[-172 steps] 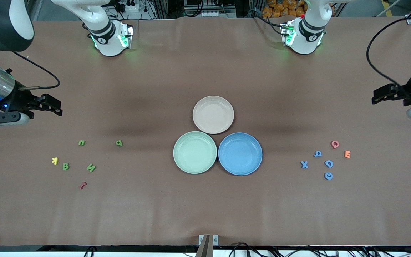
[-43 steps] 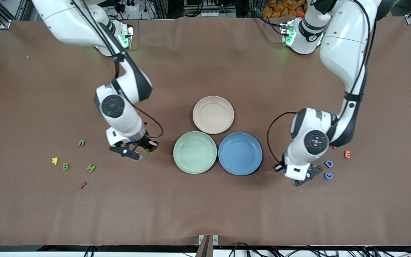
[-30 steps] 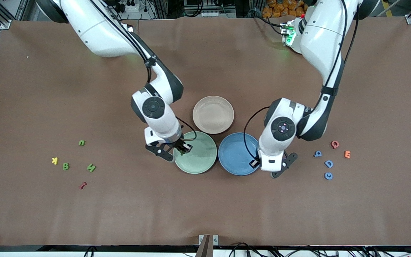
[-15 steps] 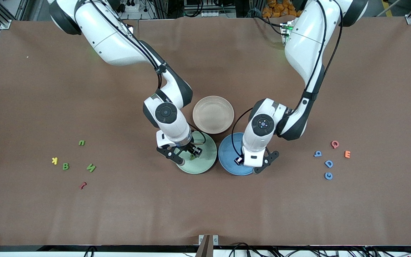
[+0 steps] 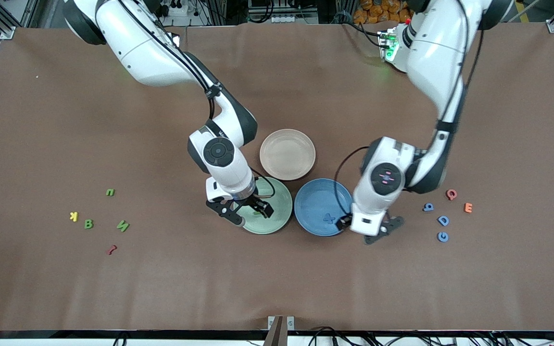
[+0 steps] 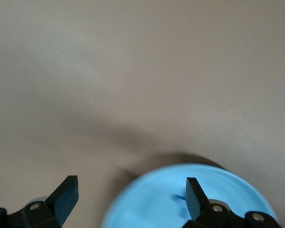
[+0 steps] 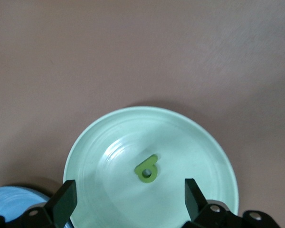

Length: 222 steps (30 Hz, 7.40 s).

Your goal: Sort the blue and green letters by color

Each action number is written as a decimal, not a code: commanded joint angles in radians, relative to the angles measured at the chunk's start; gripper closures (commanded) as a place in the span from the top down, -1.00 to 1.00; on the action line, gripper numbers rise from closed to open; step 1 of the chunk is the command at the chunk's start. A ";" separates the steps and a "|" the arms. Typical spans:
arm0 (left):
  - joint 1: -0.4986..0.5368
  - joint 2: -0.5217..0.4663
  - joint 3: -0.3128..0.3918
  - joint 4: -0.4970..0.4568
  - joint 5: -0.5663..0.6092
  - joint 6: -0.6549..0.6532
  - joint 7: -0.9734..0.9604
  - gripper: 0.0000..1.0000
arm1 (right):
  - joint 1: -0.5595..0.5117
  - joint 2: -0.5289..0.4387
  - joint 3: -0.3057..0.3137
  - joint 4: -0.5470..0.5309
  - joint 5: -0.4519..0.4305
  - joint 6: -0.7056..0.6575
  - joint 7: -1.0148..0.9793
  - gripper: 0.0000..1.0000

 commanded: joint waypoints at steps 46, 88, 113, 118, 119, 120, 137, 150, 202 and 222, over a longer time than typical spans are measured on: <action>0.389 -0.188 -0.029 -0.574 0.020 0.492 0.855 1.00 | -0.477 -0.396 0.012 -0.289 0.095 -0.320 -0.636 1.00; 0.384 -0.110 -0.032 -0.412 -0.060 0.229 0.841 0.66 | -0.577 -0.244 -0.073 -0.501 0.073 0.176 -0.863 0.81; 0.387 -0.118 -0.031 -0.390 -0.060 0.228 0.843 -1.00 | -0.488 -0.101 -0.150 -0.367 0.069 0.165 -0.856 0.40; 0.384 -0.145 -0.035 -0.384 -0.074 0.214 0.826 -1.00 | -0.485 -0.092 -0.151 -0.361 0.069 0.165 -0.856 0.30; 0.384 -0.153 -0.043 -0.378 -0.081 0.194 0.814 -1.00 | -0.485 -0.090 -0.151 -0.359 0.069 0.165 -0.856 0.28; 0.383 -0.156 -0.052 -0.369 -0.084 0.173 0.797 -1.00 | -0.485 -0.087 -0.151 -0.359 0.069 0.165 -0.856 0.26; 0.185 -0.118 -0.081 -0.174 -0.083 0.062 0.247 -1.00 | -0.473 -0.080 -0.157 -0.352 0.067 0.165 -0.857 -0.73; -0.004 -0.004 -0.071 -0.056 -0.066 0.068 -0.085 -1.00 | -0.459 -0.090 -0.157 -0.321 0.078 0.109 -0.834 -1.00; 0.402 -0.067 -0.064 -0.142 0.069 -0.130 0.627 1.00 | -0.416 -0.187 0.016 -0.151 0.084 -0.217 -0.423 -1.00; 0.458 -0.052 -0.032 -0.137 0.037 0.041 0.200 1.00 | -0.295 -0.178 0.019 -0.108 0.084 -0.209 -0.254 -1.00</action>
